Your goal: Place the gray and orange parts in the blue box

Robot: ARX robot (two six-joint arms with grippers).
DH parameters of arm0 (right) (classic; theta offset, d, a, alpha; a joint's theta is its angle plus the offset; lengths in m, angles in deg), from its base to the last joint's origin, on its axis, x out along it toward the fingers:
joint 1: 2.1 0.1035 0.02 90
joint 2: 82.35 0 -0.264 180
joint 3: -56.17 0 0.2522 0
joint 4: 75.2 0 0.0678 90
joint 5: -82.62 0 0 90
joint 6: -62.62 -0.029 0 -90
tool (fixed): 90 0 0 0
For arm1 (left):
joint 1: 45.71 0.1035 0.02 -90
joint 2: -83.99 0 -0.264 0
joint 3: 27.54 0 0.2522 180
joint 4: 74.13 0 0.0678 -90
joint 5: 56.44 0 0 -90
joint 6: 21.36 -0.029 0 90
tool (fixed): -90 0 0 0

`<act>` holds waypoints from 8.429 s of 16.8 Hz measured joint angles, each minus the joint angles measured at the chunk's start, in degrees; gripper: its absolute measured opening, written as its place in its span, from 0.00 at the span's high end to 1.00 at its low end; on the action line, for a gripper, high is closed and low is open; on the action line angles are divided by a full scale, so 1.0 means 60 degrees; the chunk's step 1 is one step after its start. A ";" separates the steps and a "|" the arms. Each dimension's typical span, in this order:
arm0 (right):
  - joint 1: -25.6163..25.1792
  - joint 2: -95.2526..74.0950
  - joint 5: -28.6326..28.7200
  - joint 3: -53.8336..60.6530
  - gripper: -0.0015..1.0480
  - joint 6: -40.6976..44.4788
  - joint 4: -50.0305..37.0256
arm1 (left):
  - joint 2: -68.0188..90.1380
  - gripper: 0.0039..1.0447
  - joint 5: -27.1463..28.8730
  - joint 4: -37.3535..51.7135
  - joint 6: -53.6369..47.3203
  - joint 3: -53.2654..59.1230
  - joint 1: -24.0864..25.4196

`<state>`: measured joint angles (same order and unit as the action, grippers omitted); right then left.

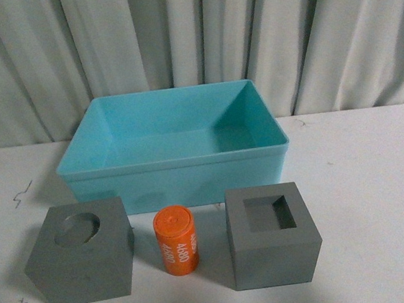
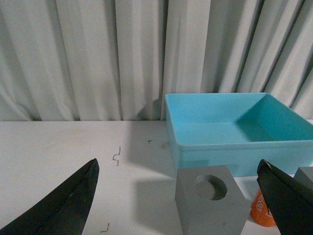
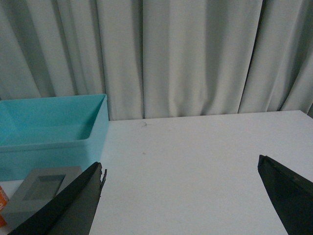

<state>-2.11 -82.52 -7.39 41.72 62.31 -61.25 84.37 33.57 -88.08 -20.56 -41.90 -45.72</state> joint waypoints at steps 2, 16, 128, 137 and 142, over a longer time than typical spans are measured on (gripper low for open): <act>0.0113 -0.0947 -0.0692 -0.0688 0.06 -0.0164 0.1840 | 0.0000 0.06 0.0004 -0.0004 0.0000 0.0000 0.0000; 0.2645 -1.3843 0.0066 -0.5697 0.06 -0.0011 -0.2820 | 0.0000 0.06 0.0004 -0.0004 -0.0004 0.0000 0.0000; 0.0000 0.0000 0.0000 0.0000 0.48 0.0004 0.0000 | 0.0000 0.06 0.0000 0.0000 0.0000 0.0000 0.0007; 0.0000 0.0004 0.0004 0.0000 0.06 0.0004 0.0004 | 0.8273 0.06 0.1512 -0.0892 0.1297 -0.4364 -0.1566; 0.0000 0.0004 0.0000 0.0000 0.06 0.0007 0.0000 | 1.2903 0.06 0.1829 0.0852 0.1031 -0.5370 -0.1985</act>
<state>-2.11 -82.49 -7.39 41.72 62.35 -61.25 161.79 44.54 -82.96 -14.38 -74.12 -57.63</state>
